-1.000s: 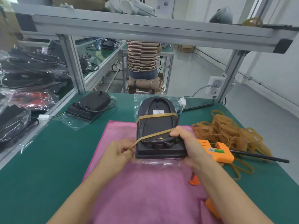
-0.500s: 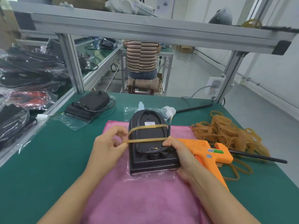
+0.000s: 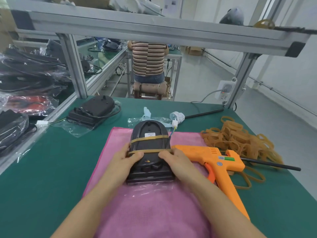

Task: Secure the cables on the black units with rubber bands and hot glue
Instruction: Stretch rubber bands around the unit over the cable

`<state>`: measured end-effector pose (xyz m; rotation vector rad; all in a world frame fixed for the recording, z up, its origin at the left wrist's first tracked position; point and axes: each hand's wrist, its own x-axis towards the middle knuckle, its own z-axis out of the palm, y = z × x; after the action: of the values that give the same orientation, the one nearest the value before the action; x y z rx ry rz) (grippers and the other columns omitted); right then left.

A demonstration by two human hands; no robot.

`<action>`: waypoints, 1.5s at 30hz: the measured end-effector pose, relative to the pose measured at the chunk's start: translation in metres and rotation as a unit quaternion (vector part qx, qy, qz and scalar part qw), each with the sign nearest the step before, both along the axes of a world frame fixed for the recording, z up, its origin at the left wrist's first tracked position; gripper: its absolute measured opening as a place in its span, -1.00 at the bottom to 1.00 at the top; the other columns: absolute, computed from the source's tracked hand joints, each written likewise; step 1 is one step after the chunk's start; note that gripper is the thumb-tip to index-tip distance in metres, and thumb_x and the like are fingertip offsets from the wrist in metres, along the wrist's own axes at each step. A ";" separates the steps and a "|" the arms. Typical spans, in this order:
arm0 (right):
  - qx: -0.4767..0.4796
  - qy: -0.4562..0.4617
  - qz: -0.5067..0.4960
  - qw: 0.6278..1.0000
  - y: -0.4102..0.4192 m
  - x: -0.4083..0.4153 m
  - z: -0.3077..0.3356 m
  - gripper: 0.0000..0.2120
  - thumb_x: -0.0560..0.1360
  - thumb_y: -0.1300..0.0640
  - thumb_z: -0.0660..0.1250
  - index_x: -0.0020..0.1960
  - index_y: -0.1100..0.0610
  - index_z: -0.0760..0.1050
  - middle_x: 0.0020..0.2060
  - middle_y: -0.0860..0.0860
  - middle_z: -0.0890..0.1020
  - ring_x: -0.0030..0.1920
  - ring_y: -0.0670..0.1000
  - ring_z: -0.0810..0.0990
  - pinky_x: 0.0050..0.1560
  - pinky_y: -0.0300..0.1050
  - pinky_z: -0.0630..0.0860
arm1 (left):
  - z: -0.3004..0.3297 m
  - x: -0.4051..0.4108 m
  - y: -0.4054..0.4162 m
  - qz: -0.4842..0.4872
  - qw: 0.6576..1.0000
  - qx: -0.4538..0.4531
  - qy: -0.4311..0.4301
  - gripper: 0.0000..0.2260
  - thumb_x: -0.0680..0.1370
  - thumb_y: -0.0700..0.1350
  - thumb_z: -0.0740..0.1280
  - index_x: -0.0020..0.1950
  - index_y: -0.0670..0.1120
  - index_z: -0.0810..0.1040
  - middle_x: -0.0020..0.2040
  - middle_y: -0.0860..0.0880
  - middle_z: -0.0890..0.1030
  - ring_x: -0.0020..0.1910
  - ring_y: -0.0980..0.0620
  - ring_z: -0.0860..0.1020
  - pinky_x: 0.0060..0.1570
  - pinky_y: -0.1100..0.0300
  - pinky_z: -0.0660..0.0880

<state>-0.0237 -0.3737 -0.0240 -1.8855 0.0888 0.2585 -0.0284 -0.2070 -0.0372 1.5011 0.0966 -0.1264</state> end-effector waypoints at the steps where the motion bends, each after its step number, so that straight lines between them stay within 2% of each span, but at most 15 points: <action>1: -0.076 -0.038 -0.001 0.996 0.000 -0.002 -0.001 -0.87 0.51 0.04 0.24 -0.14 0.08 0.49 -0.19 0.01 0.61 -0.16 0.00 0.55 -0.17 -0.09 0.42 | -0.001 -0.002 0.000 0.004 0.999 0.048 -0.021 -0.69 0.58 -0.20 0.31 0.30 0.04 0.51 0.04 -0.04 0.69 0.02 -0.02 0.66 0.06 0.07 0.57; 4: -0.233 -0.123 0.004 0.965 -0.001 -0.005 -0.002 -0.79 0.57 0.03 0.14 -0.09 0.12 0.46 -0.09 0.10 0.61 -0.02 0.15 0.51 -0.04 -0.02 0.40 | -0.005 0.000 0.006 0.010 0.957 0.262 -0.126 -0.76 0.58 -0.04 0.32 0.25 0.05 0.54 0.09 -0.01 0.63 0.13 -0.07 0.56 0.20 -0.09 0.46; 6: -0.312 -0.147 0.000 0.939 -0.002 -0.009 -0.003 -0.70 0.60 -0.07 0.12 -0.05 0.13 0.48 -0.04 0.13 0.58 0.03 0.18 0.47 0.06 0.02 0.39 | -0.008 -0.002 0.008 0.058 0.906 0.369 -0.197 -0.75 0.58 -0.03 0.33 0.24 -0.01 0.56 0.13 0.05 0.57 0.19 -0.03 0.45 0.27 0.08 0.37; 9: -0.349 -0.277 -0.045 0.894 -0.007 -0.020 -0.003 -0.66 0.58 -0.12 0.18 0.07 0.11 0.55 0.03 0.04 0.53 0.09 0.08 0.45 0.12 -0.01 0.36 | -0.003 -0.024 0.006 0.092 0.899 0.303 -0.302 -0.80 0.52 -0.01 0.38 0.09 -0.05 0.64 0.08 0.18 0.54 0.13 0.19 0.44 0.18 0.46 0.28; 12: -0.250 -0.391 0.005 0.886 -0.012 -0.033 -0.004 -0.72 0.45 -0.01 0.35 0.10 0.06 0.63 0.09 -0.06 0.56 0.12 -0.05 0.49 0.14 -0.14 0.33 | -0.006 -0.041 0.009 0.022 0.900 0.272 -0.340 -0.75 0.42 0.07 0.37 0.02 -0.01 0.64 0.04 0.12 0.59 0.09 0.21 0.53 0.12 0.46 0.36; 16: -0.240 -0.396 0.060 0.885 -0.012 -0.037 -0.011 -0.64 0.36 0.03 0.43 0.16 0.01 0.62 0.07 -0.09 0.60 0.11 -0.08 0.49 0.13 -0.26 0.30 | -0.011 -0.043 0.009 0.043 0.875 0.305 -0.373 -0.82 0.40 -0.06 0.44 -0.05 -0.11 0.64 -0.03 0.08 0.60 0.00 0.22 0.55 0.04 0.44 0.41; 19: -0.243 -0.399 0.074 0.881 -0.010 -0.031 -0.007 -0.72 0.39 0.05 0.42 0.09 0.03 0.65 -0.05 -0.06 0.60 -0.01 0.01 0.54 0.03 -0.09 0.44 | -0.012 -0.042 0.003 0.061 0.864 0.314 -0.389 -0.80 0.42 -0.07 0.43 -0.01 -0.12 0.63 -0.09 0.10 0.58 -0.06 0.22 0.54 0.01 0.40 0.43; 24: -0.233 -0.449 0.072 0.860 -0.012 -0.030 -0.010 -0.87 0.36 0.11 0.46 -0.10 0.11 0.66 -0.14 -0.07 0.62 -0.12 -0.01 0.57 -0.08 -0.01 0.50 | -0.017 -0.040 -0.003 0.079 0.779 0.410 -0.468 -0.83 0.50 -0.10 0.31 -0.15 -0.17 0.64 -0.17 0.00 0.59 -0.20 0.01 0.57 -0.18 0.11 0.49; 28: -0.266 -0.549 0.056 0.790 -0.012 -0.029 -0.014 -0.95 0.36 0.16 0.49 -0.21 0.14 0.65 -0.23 -0.04 0.64 -0.22 0.01 0.57 -0.17 -0.09 0.47 | -0.019 -0.043 -0.008 0.100 0.695 0.490 -0.516 -0.83 0.51 -0.21 0.31 -0.24 -0.17 0.63 -0.25 -0.03 0.58 -0.29 -0.08 0.55 -0.30 0.04 0.46; 32: -0.311 -0.593 0.073 0.739 -0.017 -0.031 -0.017 -0.90 0.47 0.14 0.39 -0.16 0.14 0.66 -0.21 -0.02 0.63 -0.19 0.01 0.57 -0.12 -0.17 0.42 | -0.020 -0.045 -0.003 0.089 0.676 0.490 -0.543 -0.82 0.50 -0.18 0.34 -0.27 -0.19 0.63 -0.26 -0.06 0.56 -0.26 -0.07 0.52 -0.24 0.10 0.42; 35: -0.291 -0.555 0.089 0.774 -0.019 -0.037 -0.019 -0.83 0.51 0.09 0.34 -0.07 0.13 0.67 -0.15 -0.02 0.63 -0.13 -0.01 0.57 -0.09 -0.19 0.44 | -0.021 -0.046 0.000 0.077 0.673 0.494 -0.545 -0.81 0.51 -0.16 0.33 -0.24 -0.19 0.65 -0.27 -0.06 0.56 -0.21 -0.05 0.50 -0.16 0.12 0.41; 38: -0.121 -0.394 0.015 0.911 -0.013 -0.042 -0.012 -0.88 0.48 0.09 0.38 -0.19 0.07 0.65 -0.18 -0.10 0.61 -0.11 -0.10 0.57 -0.06 -0.32 0.43 | -0.021 -0.048 -0.001 0.083 0.670 0.505 -0.537 -0.79 0.54 -0.18 0.29 -0.25 -0.17 0.65 -0.27 -0.05 0.56 -0.16 -0.05 0.52 -0.09 0.10 0.42; 40: -0.033 -0.223 -0.076 0.971 -0.014 -0.039 -0.006 -0.95 0.46 0.12 0.44 -0.16 0.09 0.61 -0.15 -0.09 0.64 -0.09 -0.08 0.59 -0.08 -0.37 0.43 | -0.022 -0.051 0.000 0.084 0.670 0.508 -0.534 -0.78 0.55 -0.19 0.28 -0.23 -0.17 0.66 -0.27 -0.04 0.57 -0.10 -0.03 0.54 -0.05 0.06 0.45; 42: -0.029 -0.067 -0.100 0.992 -0.019 -0.036 -0.007 -0.80 0.45 0.01 0.44 -0.01 0.10 0.58 -0.07 -0.05 0.66 -0.05 -0.09 0.61 -0.07 -0.35 0.46 | -0.023 -0.054 0.002 0.076 0.673 0.506 -0.535 -0.78 0.54 -0.20 0.26 -0.16 -0.19 0.69 -0.26 -0.04 0.57 -0.04 -0.02 0.54 -0.04 0.06 0.45; 45: 0.010 0.011 -0.075 0.997 -0.018 -0.034 -0.008 -0.63 0.47 -0.13 0.39 0.10 0.14 0.59 0.00 -0.02 0.68 0.04 -0.05 0.63 0.15 -0.10 0.53 | -0.024 -0.055 0.004 0.070 0.687 0.503 -0.520 -0.78 0.53 -0.18 0.25 -0.09 -0.18 0.69 -0.20 -0.05 0.60 -0.01 -0.02 0.52 -0.02 0.09 0.41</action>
<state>-0.0573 -0.3917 -0.0321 -1.8460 0.2398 0.1765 -0.0835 -0.2033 -0.0612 2.4270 -0.7662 1.0918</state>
